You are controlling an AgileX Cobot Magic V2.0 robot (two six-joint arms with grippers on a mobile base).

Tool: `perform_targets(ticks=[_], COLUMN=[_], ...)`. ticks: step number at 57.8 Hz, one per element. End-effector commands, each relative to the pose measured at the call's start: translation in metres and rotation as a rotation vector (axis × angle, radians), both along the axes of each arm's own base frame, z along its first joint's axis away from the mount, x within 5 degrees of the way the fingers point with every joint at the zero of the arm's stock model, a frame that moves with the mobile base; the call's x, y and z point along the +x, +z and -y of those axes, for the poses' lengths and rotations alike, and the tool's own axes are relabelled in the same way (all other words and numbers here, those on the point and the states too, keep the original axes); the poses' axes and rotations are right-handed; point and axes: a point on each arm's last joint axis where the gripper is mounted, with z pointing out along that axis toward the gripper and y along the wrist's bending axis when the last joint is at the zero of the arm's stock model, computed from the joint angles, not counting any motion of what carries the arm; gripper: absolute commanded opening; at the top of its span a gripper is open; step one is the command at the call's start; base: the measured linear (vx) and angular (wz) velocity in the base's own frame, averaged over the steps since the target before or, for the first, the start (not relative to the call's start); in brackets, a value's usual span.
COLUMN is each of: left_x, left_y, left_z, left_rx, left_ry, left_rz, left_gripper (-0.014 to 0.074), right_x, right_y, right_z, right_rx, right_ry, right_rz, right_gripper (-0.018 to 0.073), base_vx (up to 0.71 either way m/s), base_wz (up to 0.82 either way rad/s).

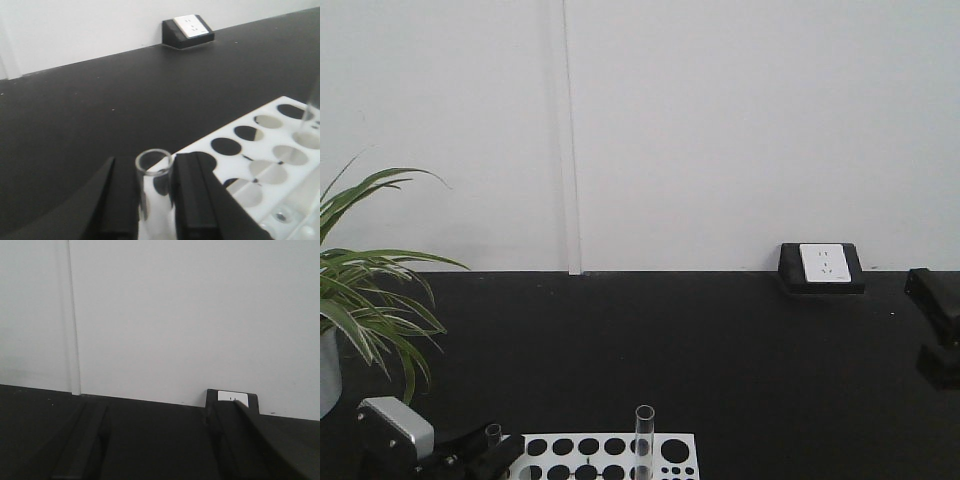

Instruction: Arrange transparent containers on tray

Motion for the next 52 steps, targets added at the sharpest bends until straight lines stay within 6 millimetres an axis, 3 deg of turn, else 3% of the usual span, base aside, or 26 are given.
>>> perform_targets(ticks=[1,8,15,22,37,52], left_x=[0.006,0.006,0.005,-0.001,-0.030,-0.068], left_y=[0.023,0.024,0.031,0.050,0.116,0.195], left_z=[0.001,0.001,0.001,0.000,-0.008,-0.021], left_rx=[-0.077,-0.080,-0.095,-0.107,-0.151,-0.028], left_ry=[0.025,0.023,0.018,0.017,0.032,0.095], left_rz=[0.130,0.135,0.164,0.226,0.385,0.472], left_gripper=[0.0137,-0.0005,-0.0008,-0.0006,-0.0004,-0.0004], right_x=[-0.002,-0.002,-0.002,-0.002,-0.002,0.010], right_y=[0.020,0.020,0.020,0.020,0.020,0.011], right_z=[0.001,0.001,0.001,0.001,0.001,-0.002], right_rx=[0.002,0.002,0.002,0.002,0.003,-0.001], right_ry=[0.000,0.000,0.000,0.000,0.000,0.002], right_rz=[0.111,0.110,0.110,0.110,0.117,0.067], right_gripper=[0.0477,0.0477,0.0477,0.0475,0.0473,0.0473], base_vx=[0.00,0.00,0.00,0.00,0.00,0.00], base_wz=[0.00,0.00,0.00,0.00,0.00,0.00])
